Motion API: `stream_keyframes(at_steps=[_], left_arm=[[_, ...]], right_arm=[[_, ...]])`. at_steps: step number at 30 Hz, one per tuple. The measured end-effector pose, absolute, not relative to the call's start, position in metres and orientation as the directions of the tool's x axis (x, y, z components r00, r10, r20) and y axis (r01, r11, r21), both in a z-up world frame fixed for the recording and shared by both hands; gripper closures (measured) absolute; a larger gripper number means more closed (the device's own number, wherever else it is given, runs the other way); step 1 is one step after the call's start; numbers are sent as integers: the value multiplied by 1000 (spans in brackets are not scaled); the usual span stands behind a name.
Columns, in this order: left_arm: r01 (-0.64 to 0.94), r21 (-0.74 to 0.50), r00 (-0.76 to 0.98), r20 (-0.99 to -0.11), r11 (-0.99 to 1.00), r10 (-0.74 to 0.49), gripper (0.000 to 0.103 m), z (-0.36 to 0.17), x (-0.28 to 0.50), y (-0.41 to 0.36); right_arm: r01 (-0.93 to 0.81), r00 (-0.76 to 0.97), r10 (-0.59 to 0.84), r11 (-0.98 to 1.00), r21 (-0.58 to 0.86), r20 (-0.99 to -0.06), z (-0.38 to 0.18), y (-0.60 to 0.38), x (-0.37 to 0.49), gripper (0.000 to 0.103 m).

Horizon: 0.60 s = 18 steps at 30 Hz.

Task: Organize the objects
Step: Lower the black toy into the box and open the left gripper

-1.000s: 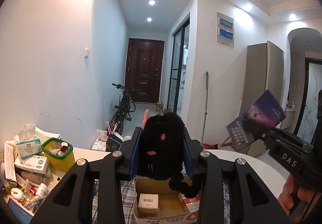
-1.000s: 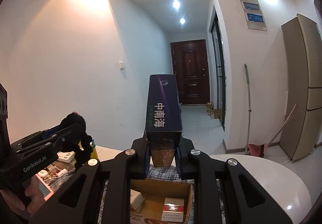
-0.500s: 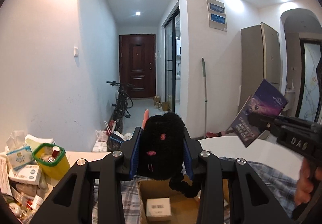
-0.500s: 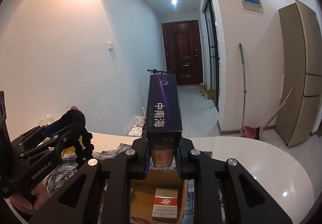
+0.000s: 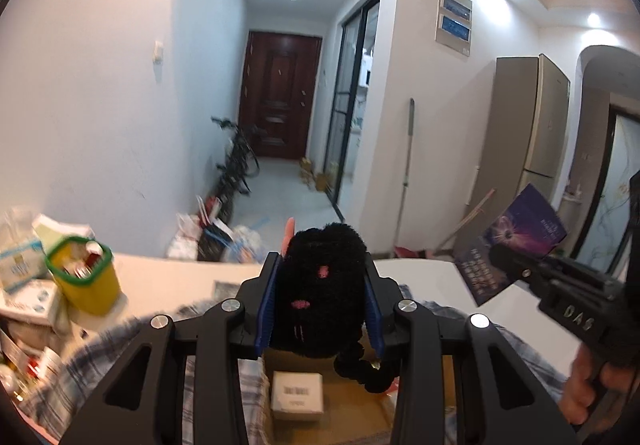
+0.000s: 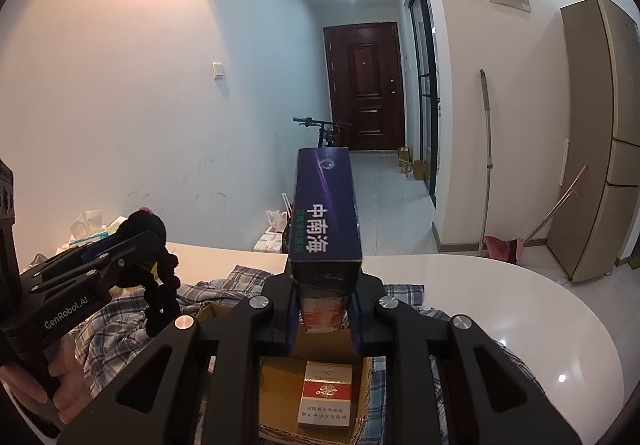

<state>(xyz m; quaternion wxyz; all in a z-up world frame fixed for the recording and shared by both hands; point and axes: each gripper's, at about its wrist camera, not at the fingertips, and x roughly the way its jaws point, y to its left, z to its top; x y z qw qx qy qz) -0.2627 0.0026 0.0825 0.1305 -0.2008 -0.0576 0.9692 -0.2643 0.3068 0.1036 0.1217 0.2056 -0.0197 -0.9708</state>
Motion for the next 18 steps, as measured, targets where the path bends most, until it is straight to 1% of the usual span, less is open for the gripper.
stream_keyframes(at_steps=[2,3,5,6,10,12,18], left_arm=[[-230,-167,-866,-415,-959,280,64,78,-268,5],[-218,-149,-858,-442,-965,262,64,75,-270,8],[-171,-79,-837,-514,-982,187,64,65,-280,16],[-170,-73,-826,-533,-983,182,64,60,-284,18],[-212,-176,-755,-595,-961,275,64,43,-299,15],[-217,-204,-734,-610,-955,298,64,35,-305,14],[-193,-212,-721,-632,-958,285,64,24,-312,12]], right_arm=[[236,-879,-251,-968,88,-404,102,305,-265,84],[238,-877,-253,-967,87,-409,101,305,-266,84],[242,-873,-252,-967,79,-418,100,303,-268,84],[244,-871,-252,-967,74,-422,99,301,-268,84],[269,-856,-258,-962,40,-449,93,291,-270,84],[270,-853,-251,-962,25,-458,89,287,-271,84],[276,-840,-252,-961,22,-481,83,285,-278,84]])
